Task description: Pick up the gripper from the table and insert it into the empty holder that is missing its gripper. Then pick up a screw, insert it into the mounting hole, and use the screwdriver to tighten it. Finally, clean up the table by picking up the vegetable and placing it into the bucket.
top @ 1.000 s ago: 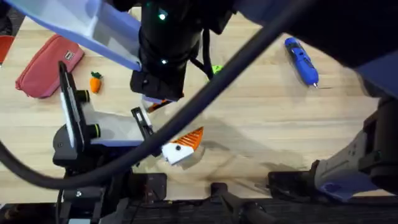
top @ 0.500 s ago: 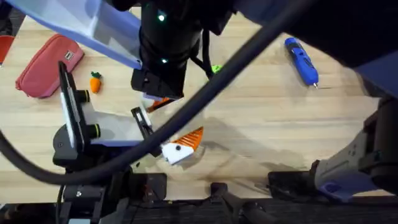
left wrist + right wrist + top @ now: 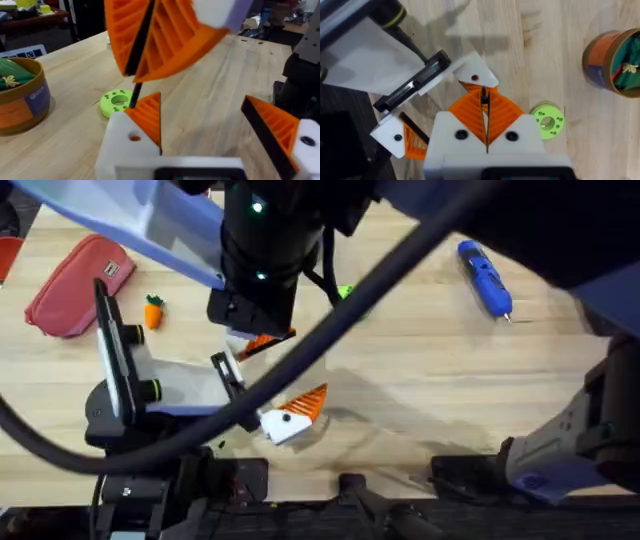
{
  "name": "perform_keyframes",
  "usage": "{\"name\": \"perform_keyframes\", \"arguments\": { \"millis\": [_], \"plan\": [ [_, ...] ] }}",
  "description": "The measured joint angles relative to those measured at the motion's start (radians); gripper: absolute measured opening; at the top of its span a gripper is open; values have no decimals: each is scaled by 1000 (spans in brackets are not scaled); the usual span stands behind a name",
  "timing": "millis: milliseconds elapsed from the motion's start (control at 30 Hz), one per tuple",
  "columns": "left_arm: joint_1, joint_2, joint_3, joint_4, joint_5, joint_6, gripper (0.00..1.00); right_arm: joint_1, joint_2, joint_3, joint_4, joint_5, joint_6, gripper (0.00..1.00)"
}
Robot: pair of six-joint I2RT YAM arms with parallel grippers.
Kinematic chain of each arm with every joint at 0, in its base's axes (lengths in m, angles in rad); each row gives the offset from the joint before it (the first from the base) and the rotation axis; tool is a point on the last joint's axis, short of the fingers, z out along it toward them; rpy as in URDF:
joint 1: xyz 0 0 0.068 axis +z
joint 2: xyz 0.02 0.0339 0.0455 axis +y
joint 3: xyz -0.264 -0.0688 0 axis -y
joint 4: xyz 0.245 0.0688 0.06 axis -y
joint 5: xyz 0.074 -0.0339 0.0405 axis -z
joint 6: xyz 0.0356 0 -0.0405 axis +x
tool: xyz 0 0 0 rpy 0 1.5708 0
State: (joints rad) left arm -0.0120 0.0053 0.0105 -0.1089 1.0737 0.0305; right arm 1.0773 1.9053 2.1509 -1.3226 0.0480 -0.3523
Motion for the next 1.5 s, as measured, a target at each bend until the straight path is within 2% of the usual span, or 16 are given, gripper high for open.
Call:
{"name": "perform_keyframes", "arguments": {
  "millis": [1500],
  "plan": [
    [0, 0, 0, 0, 0, 0, 999, 22, 34, 0, 6, 0, 0, 6]
  ]
}}
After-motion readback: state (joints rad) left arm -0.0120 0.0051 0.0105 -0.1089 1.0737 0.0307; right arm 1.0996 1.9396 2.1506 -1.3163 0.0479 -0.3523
